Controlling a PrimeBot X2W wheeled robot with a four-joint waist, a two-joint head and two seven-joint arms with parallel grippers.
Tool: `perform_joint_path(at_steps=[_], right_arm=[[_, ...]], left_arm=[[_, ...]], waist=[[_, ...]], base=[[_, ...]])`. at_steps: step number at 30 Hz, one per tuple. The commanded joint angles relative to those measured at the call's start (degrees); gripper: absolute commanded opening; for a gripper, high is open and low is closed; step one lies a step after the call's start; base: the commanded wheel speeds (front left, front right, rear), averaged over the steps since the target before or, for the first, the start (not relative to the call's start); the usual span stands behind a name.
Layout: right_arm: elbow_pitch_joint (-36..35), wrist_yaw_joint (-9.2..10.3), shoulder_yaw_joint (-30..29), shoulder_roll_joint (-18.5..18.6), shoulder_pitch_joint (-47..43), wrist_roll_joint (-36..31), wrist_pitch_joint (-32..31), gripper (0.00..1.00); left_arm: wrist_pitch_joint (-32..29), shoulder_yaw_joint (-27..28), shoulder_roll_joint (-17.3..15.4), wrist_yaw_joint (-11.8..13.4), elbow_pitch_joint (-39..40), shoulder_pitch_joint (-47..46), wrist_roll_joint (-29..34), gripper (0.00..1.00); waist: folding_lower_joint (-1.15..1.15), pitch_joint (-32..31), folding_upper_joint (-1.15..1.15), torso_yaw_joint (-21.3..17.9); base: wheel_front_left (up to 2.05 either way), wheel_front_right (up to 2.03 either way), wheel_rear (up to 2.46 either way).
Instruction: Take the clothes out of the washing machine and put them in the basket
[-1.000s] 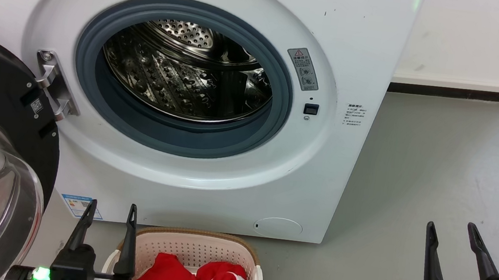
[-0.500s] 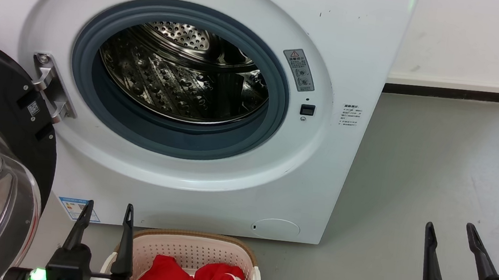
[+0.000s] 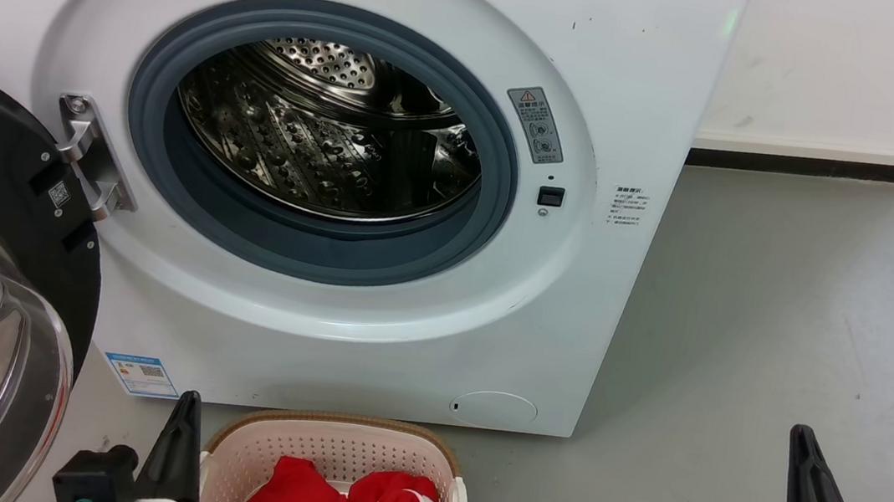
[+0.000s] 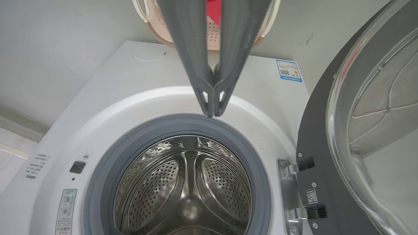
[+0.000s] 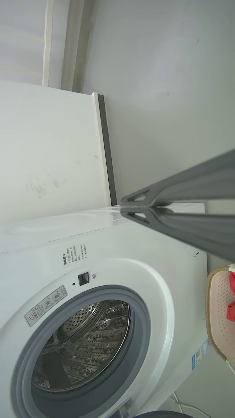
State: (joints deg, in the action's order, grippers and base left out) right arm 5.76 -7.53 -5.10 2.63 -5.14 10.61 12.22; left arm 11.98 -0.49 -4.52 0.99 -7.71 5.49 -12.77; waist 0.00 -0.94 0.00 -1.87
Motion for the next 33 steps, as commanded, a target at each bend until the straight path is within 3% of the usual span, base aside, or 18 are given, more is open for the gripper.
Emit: perform_joint_path(at_steps=[1, 33], right_arm=[[-0.6, 0.01, -0.2, 0.1, 1.8, 2.9, -0.5, 0.0], [2.8, 0.02, -0.6, 0.2, 5.8, 33.5, -7.6, 0.0]], left_arm=[[-0.5, 0.5, 0.1, -0.4, 0.6, -1.7, -2.7, 0.0], [-7.4, 2.9, 0.6, -3.6, -1.9, -5.7, -32.6, 0.0]], waist=[[0.0, 0.0, 0.0, 0.0], [0.0, 0.3, 0.0, 0.5]], base=[[0.0, 0.0, 0.0], [0.0, 0.0, 0.0]])
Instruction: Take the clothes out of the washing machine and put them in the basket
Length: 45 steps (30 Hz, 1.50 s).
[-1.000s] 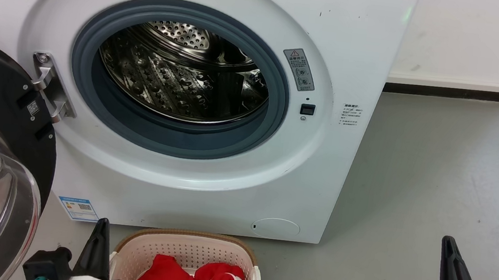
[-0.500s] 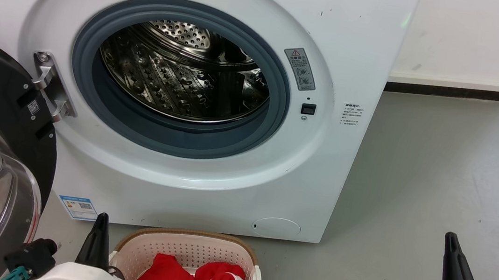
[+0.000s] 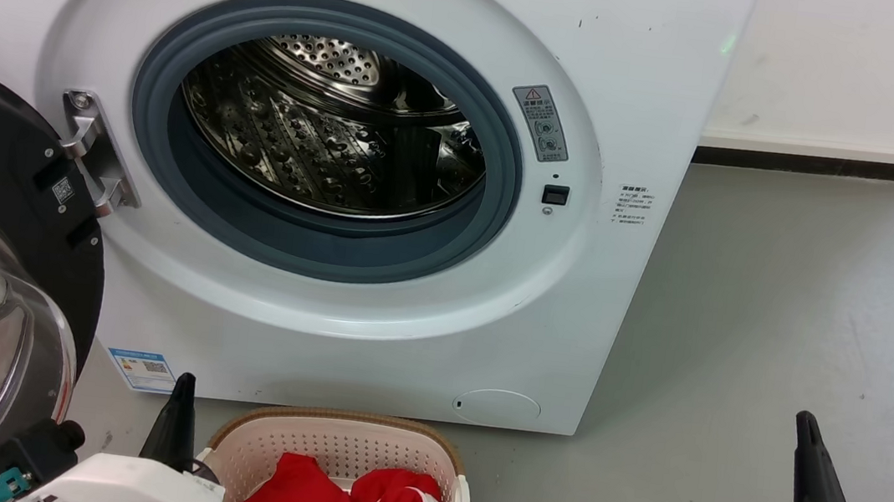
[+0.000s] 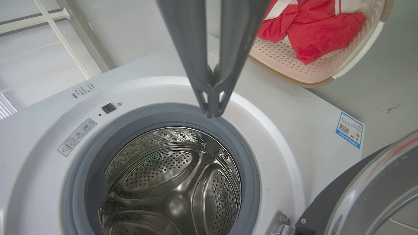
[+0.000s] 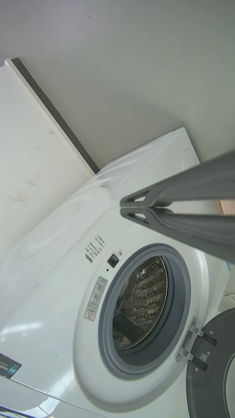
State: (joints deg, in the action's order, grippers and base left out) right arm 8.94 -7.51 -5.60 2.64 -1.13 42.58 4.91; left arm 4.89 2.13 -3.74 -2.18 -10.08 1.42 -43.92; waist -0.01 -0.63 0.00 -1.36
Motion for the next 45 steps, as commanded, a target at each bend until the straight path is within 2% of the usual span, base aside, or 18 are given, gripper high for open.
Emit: perform_joint_path(at_steps=[1, 23, 45], right_arm=[[-0.3, 0.0, -0.2, 0.2, 1.9, 2.4, -0.4, 0.0], [1.5, 0.0, -0.4, 0.2, 3.9, 18.7, -4.3, 0.0], [3.1, 0.01, -0.7, 0.3, 5.5, 32.0, -7.4, 0.0]], left_arm=[[-0.5, 0.4, -0.1, -0.5, 0.4, -1.7, -2.2, 0.0], [-4.3, 1.8, 0.2, -2.2, -1.1, -3.9, -18.1, 0.0], [-7.4, 3.0, 0.5, -3.6, -2.4, -5.8, -31.1, 0.0]], waist=[[0.01, 0.0, 0.0, 0.0], [0.01, 0.2, 0.0, 0.4], [0.01, 0.4, 0.0, 0.7]], base=[[0.0, 0.0, 0.0], [0.0, 0.0, 0.0], [0.0, 0.0, 0.0]])
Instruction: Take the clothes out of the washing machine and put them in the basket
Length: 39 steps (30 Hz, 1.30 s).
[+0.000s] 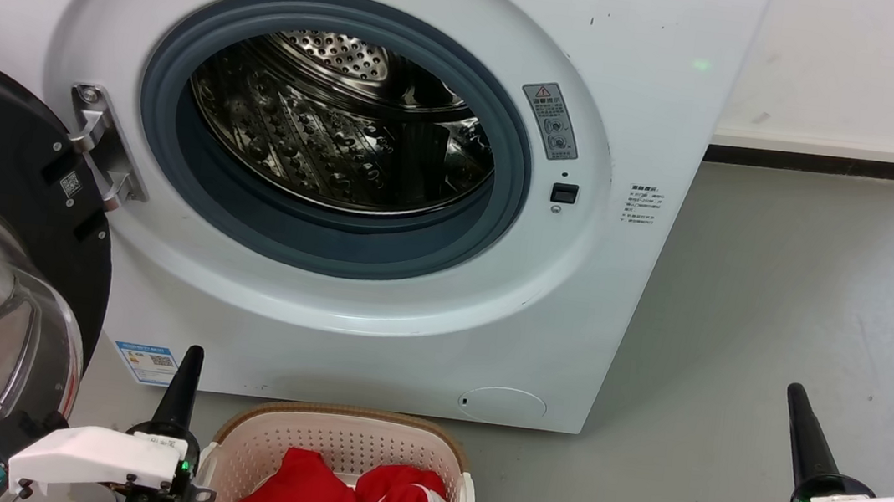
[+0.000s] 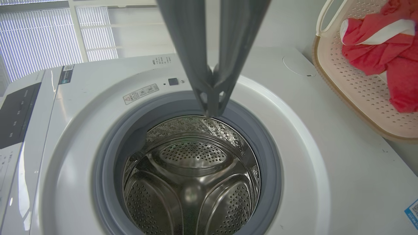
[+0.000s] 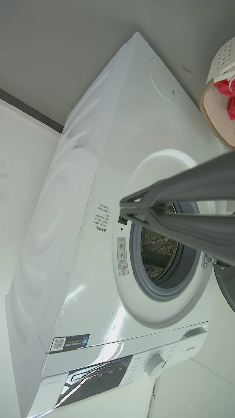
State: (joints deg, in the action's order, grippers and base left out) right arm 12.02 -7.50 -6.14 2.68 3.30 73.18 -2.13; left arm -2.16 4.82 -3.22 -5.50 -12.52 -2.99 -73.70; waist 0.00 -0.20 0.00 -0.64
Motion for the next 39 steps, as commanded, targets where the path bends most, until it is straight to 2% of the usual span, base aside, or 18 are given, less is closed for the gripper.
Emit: perform_joint_path(at_steps=[1, 39], right_arm=[[0.1, 0.0, -0.1, 0.3, 1.2, 2.0, -0.5, 0.0], [2.1, 0.02, -0.4, 0.3, 3.3, 19.5, -4.6, 0.0]], left_arm=[[-0.5, 0.4, 0.0, -0.3, 0.1, -1.4, -1.8, 0.0], [-4.6, 1.9, 0.4, -2.2, -1.6, -3.5, -18.9, 0.0]], waist=[[0.0, 0.0, 0.0, 0.0], [0.0, 0.4, 0.0, 0.6]], base=[[0.0, 0.0, 0.0], [0.0, 0.0, 0.0]])
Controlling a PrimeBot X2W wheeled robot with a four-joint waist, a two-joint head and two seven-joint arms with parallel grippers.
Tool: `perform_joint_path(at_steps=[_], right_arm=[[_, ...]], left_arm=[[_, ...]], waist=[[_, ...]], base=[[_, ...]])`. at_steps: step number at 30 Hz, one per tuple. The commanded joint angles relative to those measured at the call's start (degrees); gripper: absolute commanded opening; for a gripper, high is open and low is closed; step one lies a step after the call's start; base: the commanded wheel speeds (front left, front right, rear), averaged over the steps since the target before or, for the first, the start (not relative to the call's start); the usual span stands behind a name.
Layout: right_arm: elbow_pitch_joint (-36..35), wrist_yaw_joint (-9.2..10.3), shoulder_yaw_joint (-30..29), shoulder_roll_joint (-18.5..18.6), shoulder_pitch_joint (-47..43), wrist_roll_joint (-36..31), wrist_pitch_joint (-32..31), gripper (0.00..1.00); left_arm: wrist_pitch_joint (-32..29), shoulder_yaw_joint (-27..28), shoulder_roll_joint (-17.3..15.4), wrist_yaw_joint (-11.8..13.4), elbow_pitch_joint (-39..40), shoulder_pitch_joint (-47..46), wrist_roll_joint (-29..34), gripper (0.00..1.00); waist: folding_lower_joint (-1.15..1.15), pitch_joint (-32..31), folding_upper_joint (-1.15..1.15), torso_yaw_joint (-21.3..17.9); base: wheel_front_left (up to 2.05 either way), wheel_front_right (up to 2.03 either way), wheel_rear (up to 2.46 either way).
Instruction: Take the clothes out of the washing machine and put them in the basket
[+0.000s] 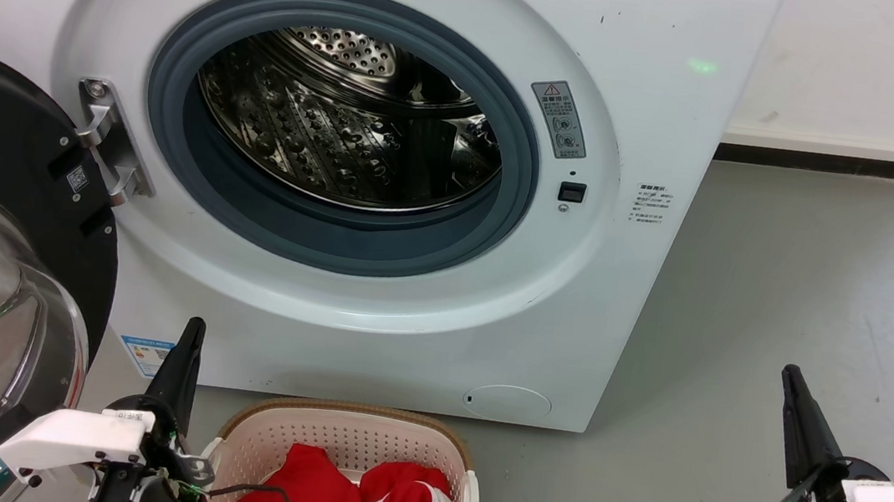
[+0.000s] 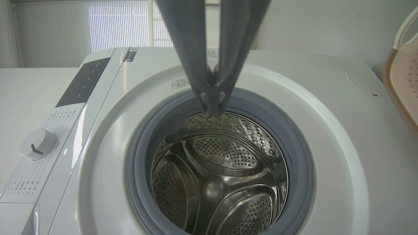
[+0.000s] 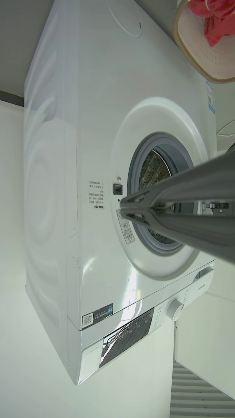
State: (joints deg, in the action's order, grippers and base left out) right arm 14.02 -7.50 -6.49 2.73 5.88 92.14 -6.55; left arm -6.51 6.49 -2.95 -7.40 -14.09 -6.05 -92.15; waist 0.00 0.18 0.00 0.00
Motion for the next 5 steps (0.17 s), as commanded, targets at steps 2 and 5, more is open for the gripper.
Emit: perform_joint_path(at_steps=[2, 5], right_arm=[[0.1, 0.02, 0.0, 0.3, 0.7, 0.4, -0.1, 0.0], [0.1, 0.02, 0.0, 0.3, 0.7, 0.4, -0.1, 0.0]], left_arm=[[-0.2, 0.2, 0.2, -0.3, -0.1, -0.4, -0.3, 0.0], [-0.2, 0.2, 0.1, -0.3, -0.1, -0.4, -0.3, 0.0]], waist=[[0.0, 0.0, 0.0, 0.0], [0.0, 0.0, 0.0, 0.0]], base=[[0.0, 0.0, 0.0], [0.0, 0.0, 0.0]])
